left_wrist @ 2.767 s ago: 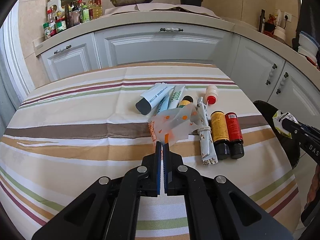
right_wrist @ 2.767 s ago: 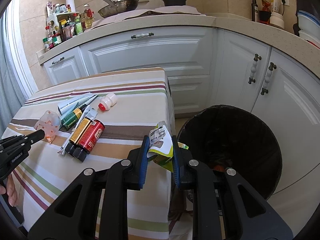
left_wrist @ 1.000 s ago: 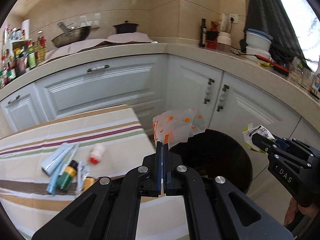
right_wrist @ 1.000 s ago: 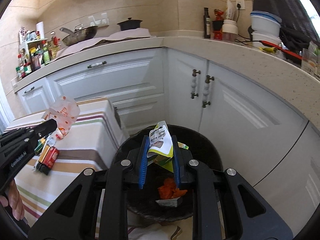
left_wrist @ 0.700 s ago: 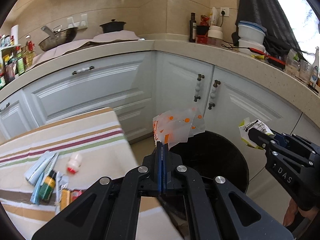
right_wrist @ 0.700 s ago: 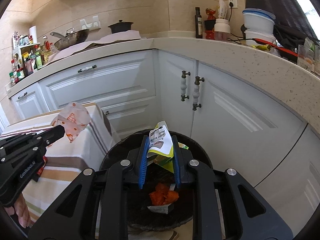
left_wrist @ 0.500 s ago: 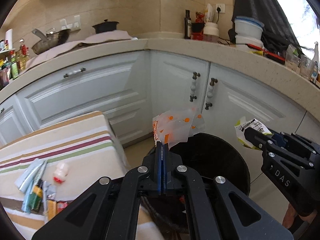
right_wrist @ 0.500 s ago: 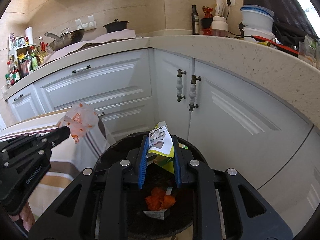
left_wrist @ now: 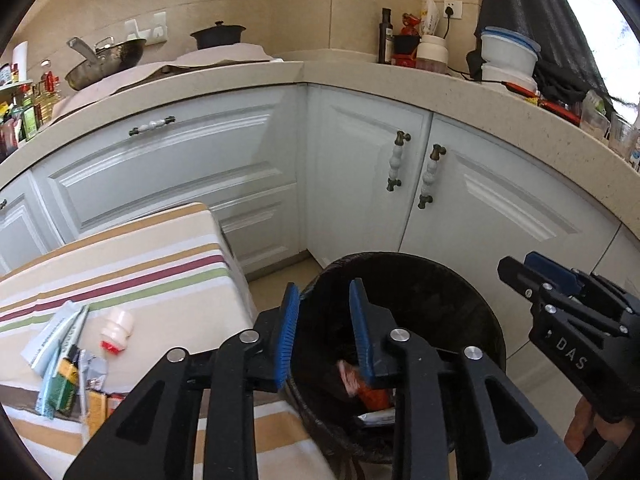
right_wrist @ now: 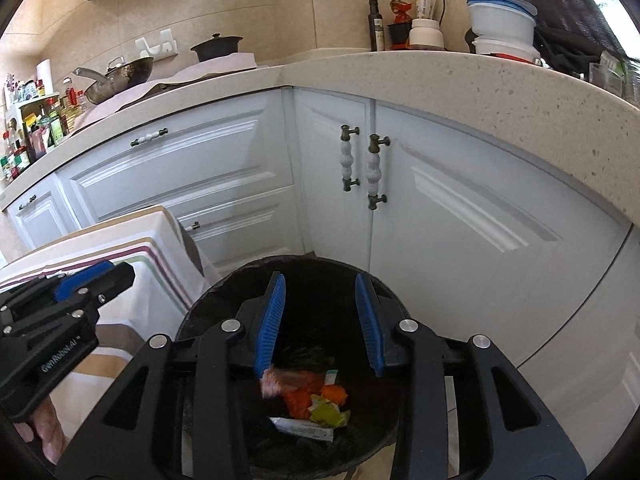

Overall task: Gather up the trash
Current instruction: 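Open both tools over the bin, dropping the wrapper and dotted bag, then move both open tools back over the table, then close the right tool on the red spray can and lift it, then close the left tool on the white string-tied tube while the right tool holds the red can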

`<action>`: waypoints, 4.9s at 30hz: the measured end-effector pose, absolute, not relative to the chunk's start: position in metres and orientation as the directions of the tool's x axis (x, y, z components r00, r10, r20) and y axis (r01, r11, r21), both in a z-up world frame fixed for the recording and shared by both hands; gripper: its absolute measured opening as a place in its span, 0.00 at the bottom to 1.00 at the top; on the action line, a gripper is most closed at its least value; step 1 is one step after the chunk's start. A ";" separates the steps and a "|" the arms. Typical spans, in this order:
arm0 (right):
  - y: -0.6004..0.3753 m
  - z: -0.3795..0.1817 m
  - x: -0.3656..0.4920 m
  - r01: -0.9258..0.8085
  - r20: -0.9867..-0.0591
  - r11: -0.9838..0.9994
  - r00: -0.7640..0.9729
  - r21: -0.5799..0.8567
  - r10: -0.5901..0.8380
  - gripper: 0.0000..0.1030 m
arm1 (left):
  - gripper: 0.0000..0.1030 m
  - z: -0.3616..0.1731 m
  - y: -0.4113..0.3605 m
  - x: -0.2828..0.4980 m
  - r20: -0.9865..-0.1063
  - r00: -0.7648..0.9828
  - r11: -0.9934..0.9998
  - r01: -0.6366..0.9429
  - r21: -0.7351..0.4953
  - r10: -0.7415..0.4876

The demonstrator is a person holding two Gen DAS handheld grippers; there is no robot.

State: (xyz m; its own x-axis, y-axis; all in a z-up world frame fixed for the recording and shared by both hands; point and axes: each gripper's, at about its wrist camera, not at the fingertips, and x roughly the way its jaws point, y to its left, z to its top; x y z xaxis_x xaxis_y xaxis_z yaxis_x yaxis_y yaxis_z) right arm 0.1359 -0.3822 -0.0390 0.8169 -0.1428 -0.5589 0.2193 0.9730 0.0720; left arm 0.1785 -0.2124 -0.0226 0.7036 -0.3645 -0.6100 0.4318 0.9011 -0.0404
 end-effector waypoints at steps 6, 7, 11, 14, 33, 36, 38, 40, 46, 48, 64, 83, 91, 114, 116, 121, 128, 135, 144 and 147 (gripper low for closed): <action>-0.360 -0.037 0.128 0.175 -0.560 0.980 0.824 0.096 -0.092 0.36 | 0.31 -0.016 -0.182 0.166 -0.610 0.719 0.920 0.389 -0.044 -0.334; -0.356 -0.037 0.127 0.167 -0.560 0.981 0.824 0.099 -0.083 0.36 | 0.32 -0.015 -0.176 0.164 -0.611 0.721 0.923 0.383 -0.042 -0.327; -0.330 -0.036 0.123 0.118 -0.562 0.987 0.826 0.110 -0.036 0.37 | 0.33 -0.013 -0.145 0.152 -0.614 0.735 0.941 0.335 -0.044 -0.290; -0.306 -0.034 0.122 0.070 -0.566 0.990 0.825 0.124 0.013 0.38 | 0.36 -0.011 -0.120 0.145 -0.611 0.751 0.957 0.288 -0.035 -0.248; -0.161 -0.045 0.131 -0.181 -0.631 0.979 0.749 0.095 0.199 0.41 | 0.42 -0.026 0.035 0.112 -0.635 0.772 1.000 -0.023 -0.007 0.014; -0.149 -0.051 0.135 -0.192 -0.652 0.978 0.731 0.084 0.200 0.41 | 0.43 -0.029 0.049 0.111 -0.635 0.771 0.999 -0.046 -0.003 0.034; -0.143 -0.055 0.139 -0.195 -0.670 0.978 0.716 0.081 0.198 0.41 | 0.44 -0.030 0.055 0.110 -0.638 0.769 0.998 -0.057 -0.004 0.041; -0.137 -0.058 0.143 -0.196 -0.685 0.977 0.702 0.078 0.196 0.42 | 0.46 -0.033 0.063 0.111 -0.643 0.765 0.998 -0.065 -0.012 0.042; -0.127 -0.069 0.152 -0.188 -0.723 0.981 0.671 0.050 0.165 0.42 | 0.46 -0.040 0.074 0.113 -0.659 0.751 0.997 -0.074 -0.032 0.034; -0.126 -0.071 0.154 -0.186 -0.730 0.982 0.665 0.039 0.155 0.42 | 0.47 -0.041 0.076 0.114 -0.661 0.749 0.996 -0.076 -0.036 0.033; -0.122 -0.078 0.162 -0.209 -0.757 0.978 0.636 0.021 0.152 0.23 | 0.47 -0.049 0.079 0.119 -0.682 0.732 0.996 -0.066 -0.061 0.007; -0.167 -0.059 0.146 -0.166 -0.695 0.985 0.704 0.044 0.149 0.23 | 0.47 -0.047 0.018 0.125 -0.689 0.720 0.996 0.056 -0.065 -0.085; -0.196 -0.059 0.141 -0.128 -0.683 0.989 0.717 0.072 0.142 0.23 | 0.47 -0.050 -0.012 0.134 -0.700 0.705 0.993 0.109 -0.048 -0.111; -0.253 -0.071 0.141 -0.037 -0.679 0.994 0.727 0.105 0.098 0.23 | 0.41 -0.071 -0.033 0.156 -0.776 0.619 0.988 0.149 -0.033 -0.119; -0.253 -0.071 0.141 -0.038 -0.681 0.994 0.726 0.106 0.100 0.23 | 0.32 -0.072 -0.033 0.156 -0.780 0.613 0.987 0.157 -0.035 -0.125; -0.252 -0.072 0.141 -0.036 -0.679 0.994 0.727 0.107 0.100 0.23 | 0.18 -0.073 -0.037 0.156 -0.780 0.610 0.983 0.178 -0.035 -0.138; -0.252 -0.071 0.141 -0.039 -0.677 0.994 0.729 0.105 0.100 0.23 | 0.16 -0.068 -0.039 0.151 -0.757 0.636 0.982 0.188 -0.035 -0.149; -0.249 -0.066 0.138 -0.043 -0.669 0.994 0.737 0.101 0.100 0.23 | 0.16 -0.057 -0.037 0.146 -0.732 0.664 0.983 0.178 -0.044 -0.153; -0.249 -0.052 0.131 -0.045 -0.645 0.994 0.758 0.095 0.097 0.23 | 0.16 -0.037 -0.031 0.137 -0.680 0.719 0.988 0.148 -0.055 -0.145; -0.250 -0.047 0.127 -0.044 -0.634 0.995 0.768 0.091 0.092 0.23 | 0.16 -0.029 -0.035 0.135 -0.661 0.735 0.986 0.154 -0.059 -0.155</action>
